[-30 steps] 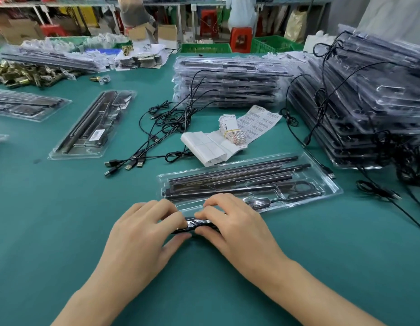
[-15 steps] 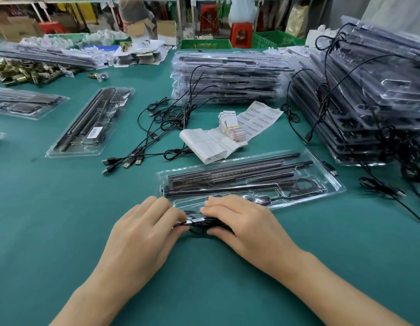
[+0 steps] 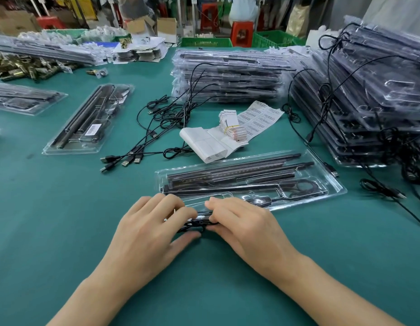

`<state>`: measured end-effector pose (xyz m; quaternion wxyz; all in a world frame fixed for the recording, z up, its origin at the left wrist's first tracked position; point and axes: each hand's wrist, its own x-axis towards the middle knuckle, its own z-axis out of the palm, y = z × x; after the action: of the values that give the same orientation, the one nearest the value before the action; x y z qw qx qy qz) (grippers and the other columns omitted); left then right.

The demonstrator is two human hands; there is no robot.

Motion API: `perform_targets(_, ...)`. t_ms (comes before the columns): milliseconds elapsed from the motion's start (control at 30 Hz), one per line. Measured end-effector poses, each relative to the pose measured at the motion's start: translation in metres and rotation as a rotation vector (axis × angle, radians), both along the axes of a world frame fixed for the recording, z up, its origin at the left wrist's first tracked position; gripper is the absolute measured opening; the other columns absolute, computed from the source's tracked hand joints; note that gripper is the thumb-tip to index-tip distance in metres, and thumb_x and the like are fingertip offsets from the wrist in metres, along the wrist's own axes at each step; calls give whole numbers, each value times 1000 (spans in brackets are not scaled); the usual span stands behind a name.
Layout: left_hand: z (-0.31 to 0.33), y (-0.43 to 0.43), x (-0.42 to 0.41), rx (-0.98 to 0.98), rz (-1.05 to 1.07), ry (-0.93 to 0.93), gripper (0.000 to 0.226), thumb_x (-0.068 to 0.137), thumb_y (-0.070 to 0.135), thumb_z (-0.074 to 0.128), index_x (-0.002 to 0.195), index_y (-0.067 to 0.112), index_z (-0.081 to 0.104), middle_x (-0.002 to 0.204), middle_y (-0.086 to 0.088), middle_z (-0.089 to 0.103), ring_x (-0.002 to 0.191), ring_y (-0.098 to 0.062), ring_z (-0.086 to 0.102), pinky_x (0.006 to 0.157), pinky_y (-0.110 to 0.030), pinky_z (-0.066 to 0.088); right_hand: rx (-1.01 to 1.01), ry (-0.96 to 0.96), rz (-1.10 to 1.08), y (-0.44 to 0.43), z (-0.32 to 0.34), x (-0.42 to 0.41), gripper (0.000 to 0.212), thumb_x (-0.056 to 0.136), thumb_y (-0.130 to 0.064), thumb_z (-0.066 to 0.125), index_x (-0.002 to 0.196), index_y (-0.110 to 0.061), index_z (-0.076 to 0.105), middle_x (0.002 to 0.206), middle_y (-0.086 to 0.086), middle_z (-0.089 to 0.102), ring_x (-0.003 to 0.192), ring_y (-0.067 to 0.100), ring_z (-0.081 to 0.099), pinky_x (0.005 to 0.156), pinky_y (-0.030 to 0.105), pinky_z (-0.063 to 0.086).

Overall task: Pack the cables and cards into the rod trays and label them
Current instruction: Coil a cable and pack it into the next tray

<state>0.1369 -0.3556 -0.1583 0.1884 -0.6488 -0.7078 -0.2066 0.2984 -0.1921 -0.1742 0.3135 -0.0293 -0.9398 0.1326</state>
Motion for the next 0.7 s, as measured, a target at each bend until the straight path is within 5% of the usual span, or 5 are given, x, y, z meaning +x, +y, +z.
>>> perform_targets(167, 7, 5, 1, -12, -52, -10, 12, 95, 27, 65, 93, 19, 75, 86, 5, 61, 73, -18, 60, 58, -31, 50, -112, -15, 24, 5, 0, 1, 15, 90, -16, 78, 95, -8, 67, 111, 1, 72, 117, 13, 64, 92, 34, 55)
perform_targets(300, 7, 3, -3, -54, -68, -180, 10, 93, 28, 68, 97, 21, 73, 90, 9, 58, 78, -14, 59, 65, -31, 53, -125, -142, 22, 13, 0, 8, 42, 87, -37, 79, 121, -16, 67, 134, -3, 63, 134, 9, 52, 120, 37, 34)
perform_targets(533, 2, 5, 0, -36, -20, -226, 7, 93, 29, 66, 97, 24, 68, 91, 13, 52, 80, -11, 53, 66, -28, 49, -196, -224, -32, 23, 7, 16, 48, 88, -37, 78, 132, -21, 65, 142, -8, 59, 136, 5, 50, 110, 34, 45)
perform_targets(700, 1, 7, 2, -5, -30, -128, 4, 93, 21, 66, 95, 17, 67, 89, 7, 53, 78, -18, 52, 67, -31, 47, -256, -221, -2, 32, 6, 20, 49, 91, -15, 73, 137, -22, 61, 145, -14, 55, 139, -3, 43, 114, 28, 41)
